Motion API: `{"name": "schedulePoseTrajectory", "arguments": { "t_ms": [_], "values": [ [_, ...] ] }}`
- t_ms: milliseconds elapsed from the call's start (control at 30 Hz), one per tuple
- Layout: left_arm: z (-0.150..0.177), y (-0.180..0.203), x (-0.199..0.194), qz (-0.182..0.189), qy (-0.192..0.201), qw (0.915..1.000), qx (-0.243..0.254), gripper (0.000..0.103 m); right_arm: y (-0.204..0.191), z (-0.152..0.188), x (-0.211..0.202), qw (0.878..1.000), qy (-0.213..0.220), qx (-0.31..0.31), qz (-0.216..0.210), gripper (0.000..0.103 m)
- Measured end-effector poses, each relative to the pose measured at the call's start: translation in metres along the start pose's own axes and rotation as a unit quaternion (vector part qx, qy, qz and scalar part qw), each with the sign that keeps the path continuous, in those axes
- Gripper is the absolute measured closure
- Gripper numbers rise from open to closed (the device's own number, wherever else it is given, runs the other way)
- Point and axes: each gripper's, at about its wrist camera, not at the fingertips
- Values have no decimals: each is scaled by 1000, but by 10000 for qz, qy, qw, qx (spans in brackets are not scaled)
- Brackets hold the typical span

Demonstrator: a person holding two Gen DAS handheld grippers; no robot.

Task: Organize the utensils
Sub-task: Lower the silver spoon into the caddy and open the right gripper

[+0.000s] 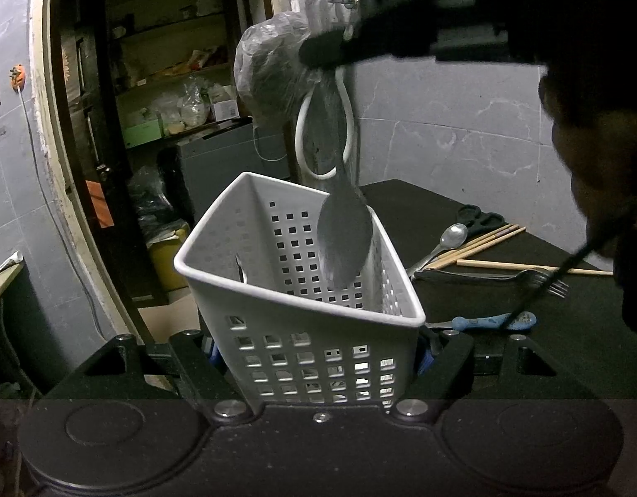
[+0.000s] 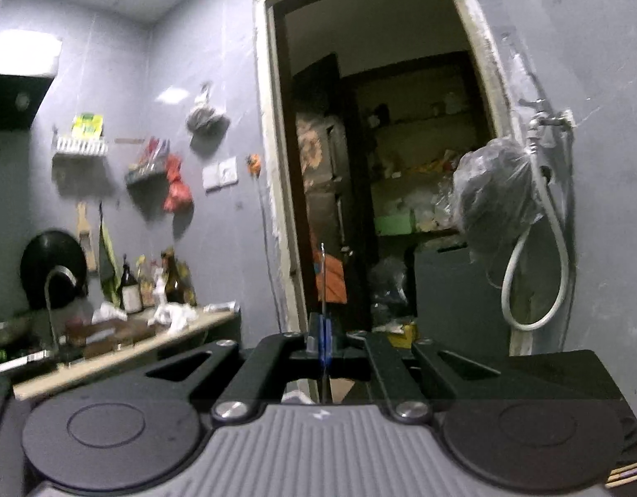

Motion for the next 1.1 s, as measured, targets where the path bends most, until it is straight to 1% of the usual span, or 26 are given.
{"name": "schedulePoseTrajectory", "arguments": {
  "t_ms": [200, 333, 667, 700, 767, 933, 967, 1000, 1100],
  "values": [
    [0, 0, 0, -1, -2, 10000, 1, 24, -10, 21, 4, 9994, -319, -133, -24, 102],
    [0, 0, 0, -1, -2, 10000, 1, 24, -12, 30, 3, 9988, -459, -142, -25, 102],
    [0, 1, 0, -1, -3, 10000, 2, 24, -11, 32, 6, 9979, -635, -150, -19, 100],
    [0, 0, 0, -1, -4, 10000, 3, 24, -11, 31, 6, 9978, -638, -159, -10, 98],
    [0, 1, 0, -3, -5, 10000, 3, 24, -10, 31, 6, 9979, -622, -157, 20, 86],
    [0, 0, 0, -2, -2, 10000, 0, 24, -7, 30, 4, 9979, -633, -117, 16, 84],
    [0, 1, 0, -2, -2, 10000, 1, 24, -6, 29, 3, 9981, -608, -116, 21, 79],
    [0, 1, 0, 0, -3, 10000, 1, 24, -6, 26, 2, 9982, -578, -124, 29, 71],
    [0, 1, 0, -1, -2, 10000, 0, 24, -3, 22, -3, 9988, -470, -109, 76, 60]
  ]
}}
Point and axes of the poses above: each gripper's, at about its wrist camera, not at the fingertips, and x roughly the way its jaws point, y to its right, z to its underside, and after that the axes turned 3 degrees about z, right-handed
